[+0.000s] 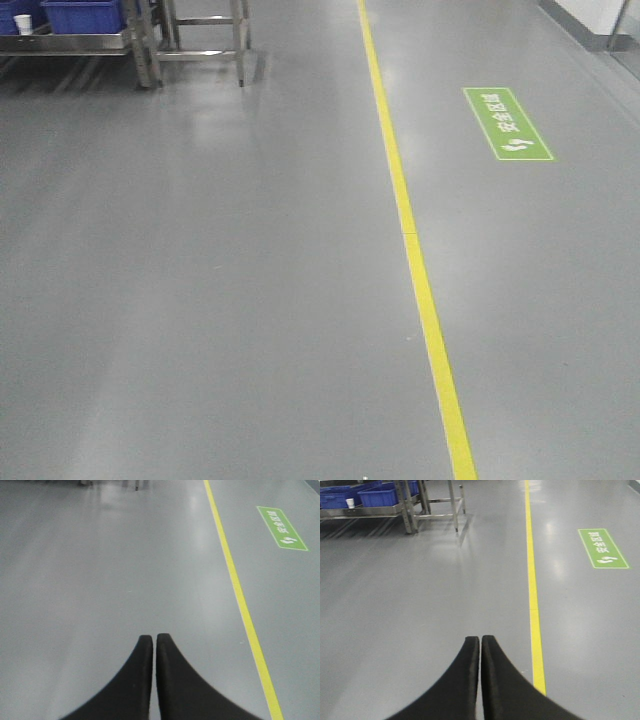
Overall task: Move and align brake pads A on conveyor
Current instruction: 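Drive the base along the yellow floor line toward the steel table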
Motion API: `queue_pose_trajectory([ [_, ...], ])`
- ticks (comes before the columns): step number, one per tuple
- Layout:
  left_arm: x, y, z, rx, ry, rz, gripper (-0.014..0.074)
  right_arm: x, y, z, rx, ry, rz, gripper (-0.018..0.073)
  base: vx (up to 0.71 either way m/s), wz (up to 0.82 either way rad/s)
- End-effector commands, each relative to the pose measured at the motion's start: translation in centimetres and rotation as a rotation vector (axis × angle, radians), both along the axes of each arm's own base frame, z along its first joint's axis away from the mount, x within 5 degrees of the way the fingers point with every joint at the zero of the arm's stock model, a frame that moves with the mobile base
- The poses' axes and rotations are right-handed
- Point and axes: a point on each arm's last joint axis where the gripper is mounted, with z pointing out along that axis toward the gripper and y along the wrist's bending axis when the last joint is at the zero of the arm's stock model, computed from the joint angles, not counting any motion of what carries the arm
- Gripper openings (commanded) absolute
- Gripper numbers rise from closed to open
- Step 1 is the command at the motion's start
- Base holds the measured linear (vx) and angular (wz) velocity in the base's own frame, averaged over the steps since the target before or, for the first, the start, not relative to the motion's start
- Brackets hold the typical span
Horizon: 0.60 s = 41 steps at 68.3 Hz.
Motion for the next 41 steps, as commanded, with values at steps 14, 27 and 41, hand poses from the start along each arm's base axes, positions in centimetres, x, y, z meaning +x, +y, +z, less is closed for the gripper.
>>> queue_pose_trajectory([
  [14, 0.23, -0.22, 1.3, -0.004, -0.08, -0.026, -0.0006, 0.22, -0.15, 1.4, -0.007, -0.086, -0.013, -0.001, 0.12, -0.25],
  [27, 0.23, -0.22, 1.3, -0.004, -0.08, -0.026, -0.0006, 0.22, -0.15, 1.4, -0.007, -0.086, -0.013, -0.001, 0.19, -0.19],
  [41, 0.23, -0.22, 1.3, -0.004, -0.08, -0.026, -0.0006, 0.22, -0.15, 1.4, -0.007, -0.086, -0.013, -0.001, 0.28, -0.05],
])
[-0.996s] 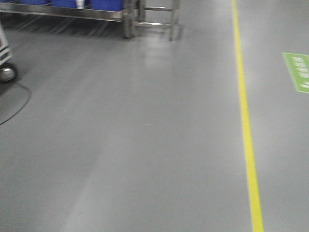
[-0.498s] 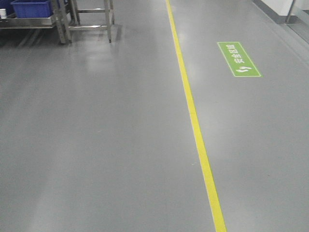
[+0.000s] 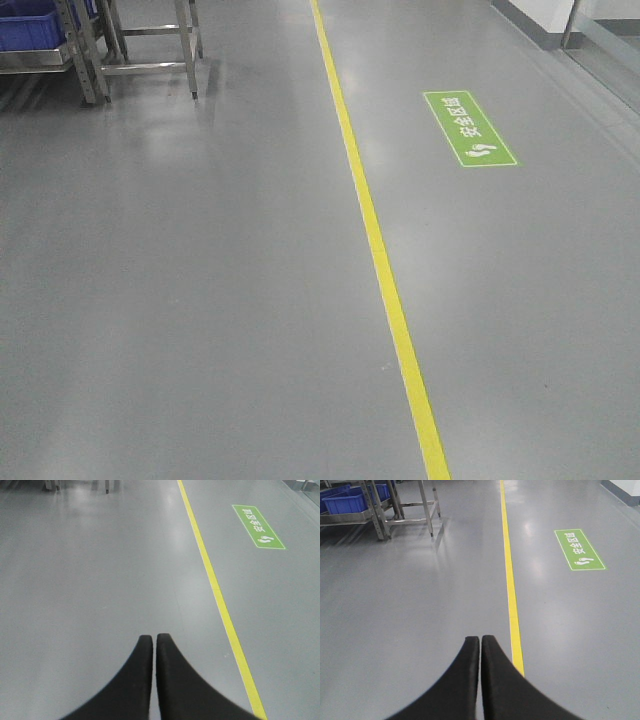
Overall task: Move and align brake pads A on conveyor
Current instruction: 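Drive the base along the yellow floor line toward the steel table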
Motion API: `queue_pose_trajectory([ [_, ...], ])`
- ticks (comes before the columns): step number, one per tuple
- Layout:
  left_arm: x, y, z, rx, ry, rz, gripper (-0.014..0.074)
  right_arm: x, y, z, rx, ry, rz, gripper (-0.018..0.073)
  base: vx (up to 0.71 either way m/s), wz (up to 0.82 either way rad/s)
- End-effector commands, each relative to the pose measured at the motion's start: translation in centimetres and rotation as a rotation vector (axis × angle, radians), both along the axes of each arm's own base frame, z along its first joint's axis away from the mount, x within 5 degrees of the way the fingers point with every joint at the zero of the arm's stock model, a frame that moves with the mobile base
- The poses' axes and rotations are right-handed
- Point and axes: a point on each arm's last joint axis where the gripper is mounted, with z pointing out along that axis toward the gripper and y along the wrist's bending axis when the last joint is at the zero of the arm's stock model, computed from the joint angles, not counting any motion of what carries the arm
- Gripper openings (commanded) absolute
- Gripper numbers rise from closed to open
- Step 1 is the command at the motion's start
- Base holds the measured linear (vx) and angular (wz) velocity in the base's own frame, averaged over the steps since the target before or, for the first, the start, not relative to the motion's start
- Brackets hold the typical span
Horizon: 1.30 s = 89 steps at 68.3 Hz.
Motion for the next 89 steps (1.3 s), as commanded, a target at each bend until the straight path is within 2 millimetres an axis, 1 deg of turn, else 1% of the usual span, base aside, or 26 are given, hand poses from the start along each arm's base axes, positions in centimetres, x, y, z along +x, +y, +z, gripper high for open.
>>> queue_pose_trajectory([
  [1, 0.23, -0.22, 1.3, -0.004, -0.08, -0.026, -0.0006, 0.24, -0.15, 1.45, -0.006, -0.092, -0.014, -0.001, 0.32, 0.0],
  [43, 0.23, -0.22, 1.3, -0.004, -0.08, -0.026, -0.0006, 0.24, -0.15, 1.45, -0.006, -0.092, -0.014, -0.001, 0.41, 0.05],
  [89, 0.23, -0.22, 1.3, -0.004, -0.08, -0.026, -0.0006, 0.24, -0.15, 1.45, -0.006, -0.092, -0.014, -0.001, 0.5, 0.0],
])
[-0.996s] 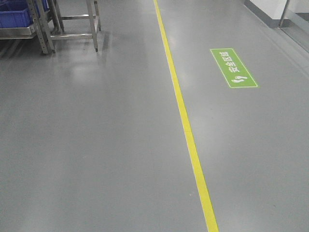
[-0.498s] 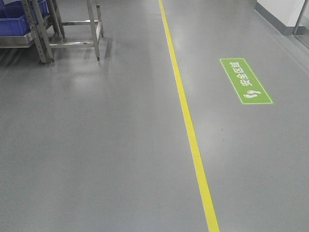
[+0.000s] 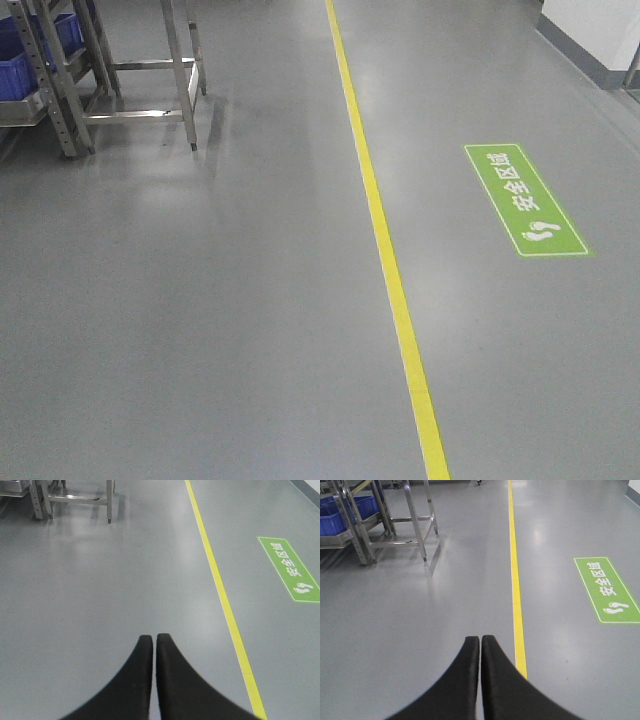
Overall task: Move and align brake pads A on conveyor
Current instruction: 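Drive the base along the yellow floor line toward the steel table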
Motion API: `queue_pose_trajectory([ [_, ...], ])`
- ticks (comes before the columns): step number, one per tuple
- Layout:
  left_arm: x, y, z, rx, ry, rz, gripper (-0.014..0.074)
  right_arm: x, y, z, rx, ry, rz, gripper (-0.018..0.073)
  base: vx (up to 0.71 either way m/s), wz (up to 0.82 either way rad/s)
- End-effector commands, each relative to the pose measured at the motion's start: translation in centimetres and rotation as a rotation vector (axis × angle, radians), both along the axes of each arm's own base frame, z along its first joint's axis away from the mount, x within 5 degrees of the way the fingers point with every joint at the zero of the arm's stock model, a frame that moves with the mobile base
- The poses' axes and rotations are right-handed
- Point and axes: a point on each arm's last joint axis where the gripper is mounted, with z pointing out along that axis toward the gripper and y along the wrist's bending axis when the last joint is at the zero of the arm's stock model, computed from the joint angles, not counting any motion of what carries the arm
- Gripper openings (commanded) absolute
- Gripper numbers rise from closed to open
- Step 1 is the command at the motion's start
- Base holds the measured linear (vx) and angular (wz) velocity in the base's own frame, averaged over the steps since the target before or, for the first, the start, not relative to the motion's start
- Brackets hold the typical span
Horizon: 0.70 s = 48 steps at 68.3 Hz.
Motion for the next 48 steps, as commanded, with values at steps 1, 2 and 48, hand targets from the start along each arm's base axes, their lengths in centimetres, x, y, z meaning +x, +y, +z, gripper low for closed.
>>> queue_pose_trajectory([
  [1, 0.23, -0.22, 1.3, -0.004, -0.08, -0.026, -0.0006, 0.24, -0.15, 1.45, -0.006, -0.092, -0.014, -0.001, 0.54, 0.0],
  [2, 0.23, -0.22, 1.3, -0.004, -0.08, -0.026, -0.0006, 0.24, -0.15, 1.45, -0.006, -0.092, -0.014, -0.001, 0.54, 0.0],
  [48, 0.23, -0.22, 1.3, -0.004, -0.08, -0.026, -0.0006, 0.24, -0.15, 1.45, -0.006, -0.092, -0.014, -0.001, 0.57, -0.02],
])
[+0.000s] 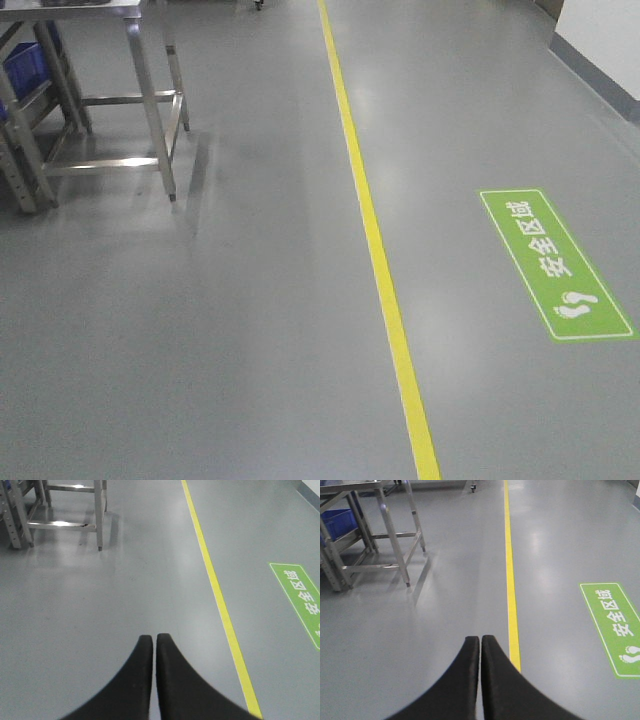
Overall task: Move and align brake pads A on conveyor
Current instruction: 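Drive the base along the yellow floor line toward the steel table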
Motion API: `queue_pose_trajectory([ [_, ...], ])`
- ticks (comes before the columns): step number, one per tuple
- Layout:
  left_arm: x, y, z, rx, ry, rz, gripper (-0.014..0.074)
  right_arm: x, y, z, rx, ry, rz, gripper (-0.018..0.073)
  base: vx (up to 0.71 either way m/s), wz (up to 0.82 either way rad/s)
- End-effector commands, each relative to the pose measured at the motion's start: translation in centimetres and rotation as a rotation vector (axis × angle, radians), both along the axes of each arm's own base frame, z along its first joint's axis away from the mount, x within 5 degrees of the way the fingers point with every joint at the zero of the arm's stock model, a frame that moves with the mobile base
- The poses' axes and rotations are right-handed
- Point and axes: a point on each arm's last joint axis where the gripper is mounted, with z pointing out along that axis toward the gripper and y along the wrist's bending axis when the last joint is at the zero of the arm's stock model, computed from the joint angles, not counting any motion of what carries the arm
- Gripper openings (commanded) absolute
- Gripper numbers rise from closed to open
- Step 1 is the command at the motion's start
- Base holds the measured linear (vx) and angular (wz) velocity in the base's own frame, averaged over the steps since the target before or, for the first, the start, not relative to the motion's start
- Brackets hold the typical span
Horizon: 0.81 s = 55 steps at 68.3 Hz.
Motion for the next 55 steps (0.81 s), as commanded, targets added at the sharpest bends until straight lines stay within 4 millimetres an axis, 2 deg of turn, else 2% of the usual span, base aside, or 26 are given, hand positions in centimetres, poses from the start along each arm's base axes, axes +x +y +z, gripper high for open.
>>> queue_pose_trajectory([
  [1, 0.23, -0.22, 1.3, -0.004, -0.08, -0.026, -0.0006, 0.24, -0.16, 1.46, -0.006, -0.093, -0.015, -0.001, 0.56, -0.11],
  [55, 0.23, -0.22, 1.3, -0.004, -0.08, -0.026, -0.0006, 0.24, -0.16, 1.46, -0.006, -0.093, -0.015, -0.001, 0.57, -0.1],
])
